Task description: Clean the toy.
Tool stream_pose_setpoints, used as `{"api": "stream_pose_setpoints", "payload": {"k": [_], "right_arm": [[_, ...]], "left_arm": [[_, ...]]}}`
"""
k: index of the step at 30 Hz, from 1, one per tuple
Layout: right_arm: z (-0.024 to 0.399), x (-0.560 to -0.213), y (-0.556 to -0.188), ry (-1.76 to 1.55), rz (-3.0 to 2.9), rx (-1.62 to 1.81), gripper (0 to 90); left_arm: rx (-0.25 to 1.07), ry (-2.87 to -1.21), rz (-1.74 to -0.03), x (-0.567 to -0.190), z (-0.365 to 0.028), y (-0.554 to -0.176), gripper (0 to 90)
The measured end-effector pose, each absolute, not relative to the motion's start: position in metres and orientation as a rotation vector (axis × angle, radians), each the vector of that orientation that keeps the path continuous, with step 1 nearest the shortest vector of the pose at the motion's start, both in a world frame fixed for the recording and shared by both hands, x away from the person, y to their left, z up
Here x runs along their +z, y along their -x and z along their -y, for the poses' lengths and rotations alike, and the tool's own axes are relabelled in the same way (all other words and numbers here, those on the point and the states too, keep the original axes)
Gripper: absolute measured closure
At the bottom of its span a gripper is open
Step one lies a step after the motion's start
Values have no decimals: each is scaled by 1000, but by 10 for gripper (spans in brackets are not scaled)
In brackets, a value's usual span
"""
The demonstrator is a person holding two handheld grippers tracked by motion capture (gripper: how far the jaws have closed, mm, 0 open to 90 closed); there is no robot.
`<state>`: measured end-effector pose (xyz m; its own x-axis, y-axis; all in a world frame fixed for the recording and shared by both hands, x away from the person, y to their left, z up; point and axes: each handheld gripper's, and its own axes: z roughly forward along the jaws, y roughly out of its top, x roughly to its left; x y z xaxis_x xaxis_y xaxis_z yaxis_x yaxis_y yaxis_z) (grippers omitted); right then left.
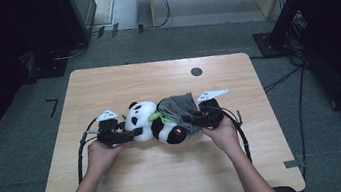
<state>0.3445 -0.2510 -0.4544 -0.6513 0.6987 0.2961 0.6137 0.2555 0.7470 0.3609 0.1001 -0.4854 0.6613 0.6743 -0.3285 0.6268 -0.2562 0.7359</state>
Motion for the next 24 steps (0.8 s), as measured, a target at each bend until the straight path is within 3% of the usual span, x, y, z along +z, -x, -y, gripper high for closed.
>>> {"api": "stream_pose_setpoints", "payload": {"k": [24], "right_arm": [[284,-484,-349,-1453,-2411,1082,781]], "left_arm": [[35,-1953,-1006,-485,-103,-365,299]]}}
